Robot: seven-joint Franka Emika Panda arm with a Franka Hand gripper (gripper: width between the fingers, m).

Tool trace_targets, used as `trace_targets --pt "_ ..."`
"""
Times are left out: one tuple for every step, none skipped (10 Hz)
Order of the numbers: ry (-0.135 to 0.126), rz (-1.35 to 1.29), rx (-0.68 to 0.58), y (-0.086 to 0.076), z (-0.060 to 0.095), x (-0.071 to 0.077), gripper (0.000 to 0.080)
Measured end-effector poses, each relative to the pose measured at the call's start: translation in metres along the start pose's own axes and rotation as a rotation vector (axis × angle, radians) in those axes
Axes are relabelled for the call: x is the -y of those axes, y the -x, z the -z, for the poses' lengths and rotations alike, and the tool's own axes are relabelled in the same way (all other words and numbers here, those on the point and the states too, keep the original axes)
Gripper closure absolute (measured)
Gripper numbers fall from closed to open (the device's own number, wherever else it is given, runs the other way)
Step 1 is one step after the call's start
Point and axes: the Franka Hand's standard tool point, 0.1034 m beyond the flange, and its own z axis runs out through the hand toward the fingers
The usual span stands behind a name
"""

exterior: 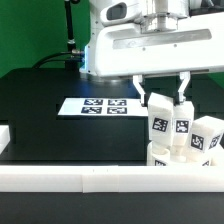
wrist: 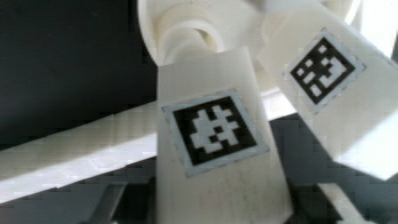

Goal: Assemble stool

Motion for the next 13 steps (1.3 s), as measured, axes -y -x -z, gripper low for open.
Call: trace_targets --pt "0.001 0.002 0.003 0.002 -0.001 0.000 0.0475" --pt "0.003 0.004 0.004 0.004 -0.004 0.000 0.0475" --pt "0.004 0.007 -0.004 0.005 -0.006 0.000 0.0475" --pt "0.004 0.010 -0.028 0.004 -0.006 0.000 0.0475" --pt "0.005 0.016 -0.051 0.005 -0.006 -0.002 0.0475" --pt "0.011 0.020 -0.067 0.008 -0.006 -0.007 0.0475" --pt "0.009 0.020 -0.066 0.007 -0.005 -0.006 0.0475" --pt "0.009 0.019 -0.066 0.007 -0.005 -0.006 0.0475" --pt "0.010 0.019 -0.066 0.007 -0.006 -0.006 0.0363" --pt "0.010 0.019 -0.062 0.007 -0.006 -0.006 0.0209" --pt "0.006 0.013 -0.003 0.006 -0.004 -0.004 0.0209" --pt "-0.004 0.009 0.021 -0.004 0.005 -0.002 0.0159" --pt "-0.011 -0.003 0.056 -0.010 0.014 -0.001 0.0152"
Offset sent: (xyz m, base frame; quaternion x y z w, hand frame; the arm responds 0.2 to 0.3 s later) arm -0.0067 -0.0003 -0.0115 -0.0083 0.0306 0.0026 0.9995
